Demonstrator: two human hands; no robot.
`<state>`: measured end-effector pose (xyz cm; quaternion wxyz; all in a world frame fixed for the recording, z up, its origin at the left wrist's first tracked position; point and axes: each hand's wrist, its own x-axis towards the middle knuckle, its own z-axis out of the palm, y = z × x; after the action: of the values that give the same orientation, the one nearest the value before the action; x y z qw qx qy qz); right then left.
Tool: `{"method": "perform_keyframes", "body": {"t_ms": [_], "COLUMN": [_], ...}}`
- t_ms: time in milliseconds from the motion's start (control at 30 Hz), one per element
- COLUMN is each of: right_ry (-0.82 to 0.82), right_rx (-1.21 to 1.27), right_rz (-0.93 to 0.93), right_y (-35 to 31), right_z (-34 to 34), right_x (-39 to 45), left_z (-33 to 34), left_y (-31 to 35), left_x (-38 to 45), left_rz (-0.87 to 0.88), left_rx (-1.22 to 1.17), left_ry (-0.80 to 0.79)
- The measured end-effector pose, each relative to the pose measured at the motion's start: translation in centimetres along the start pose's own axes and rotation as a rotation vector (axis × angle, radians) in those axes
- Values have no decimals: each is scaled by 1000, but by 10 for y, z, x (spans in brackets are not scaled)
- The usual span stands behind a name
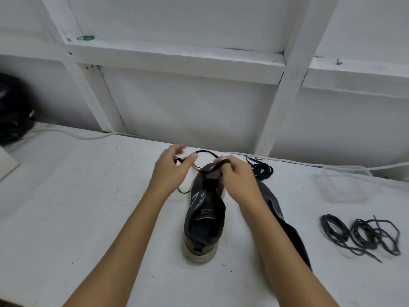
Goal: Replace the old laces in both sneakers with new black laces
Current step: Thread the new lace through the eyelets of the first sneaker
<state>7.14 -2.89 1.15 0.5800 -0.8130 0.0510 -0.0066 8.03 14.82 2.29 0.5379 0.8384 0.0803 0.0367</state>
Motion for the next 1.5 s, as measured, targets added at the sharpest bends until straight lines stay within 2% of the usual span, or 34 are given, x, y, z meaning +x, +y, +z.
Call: {"method": "perform_keyframes", "body": {"t_ms": [33, 100, 167, 233, 300, 433, 500, 600, 667, 733, 800, 900, 967, 1033, 1100, 1167, 1300, 1400, 1500], "right_ry": [47, 88, 121, 148, 145, 59, 13, -85, -144, -168, -181, -257, -328, -356, -327, -278, -160, -109, -93], "right_rx": [81, 213, 304, 330, 304, 77, -15, -166, -254, -263, -267, -492, -615, -629, -591, -521, -223, 22, 157], "right_rz": [67, 247, 389, 430, 411, 308, 255, 190, 177, 183, 174, 17, -73, -82, -59, -24, 169, 302, 338], "right_y": [1, 0, -2, -2, -2, 5, 8, 9, 9, 11, 13, 8, 6, 8, 11, 15, 21, 22, 21], "right_z": [-5, -16, -26, -33, -34, -26, -22, -20, -18, -17, -17, -16, -10, -5, -3, -3, -9, -13, -15], "right_x": [3, 6, 10, 15, 17, 17, 18, 17, 18, 20, 20, 14, 12, 13, 15, 15, 18, 20, 22], "left_z": [4, 13, 23, 32, 40, 49, 49, 44, 40, 38, 36, 27, 23, 23, 25, 28, 34, 39, 42], "left_y": [-9, -21, -27, -32, -31, -26, -23, -12, -6, -6, -8, -4, 2, 4, -6, -19, -31, -30, -28], "left_x": [0, -4, -10, -16, -21, -18, -13, -8, -5, 0, 4, 10, 11, 11, 10, 8, 0, -1, 2], "left_rz": [21, 62, 29, -44, -81, -139, -175, -283, -343, -401, -466, -416, -331, -261, -224, -215, -140, -40, -11], "left_rx": [151, 262, 229, 194, 183, 152, 116, -115, -172, -262, -473, -657, -590, -345, -97, -12, 99, 185, 210], "left_ry": [110, 250, 193, 5, -117, -46, -76, -141, -202, -285, -337, -325, -335, -277, -167, -164, -269, -239, -208]}}
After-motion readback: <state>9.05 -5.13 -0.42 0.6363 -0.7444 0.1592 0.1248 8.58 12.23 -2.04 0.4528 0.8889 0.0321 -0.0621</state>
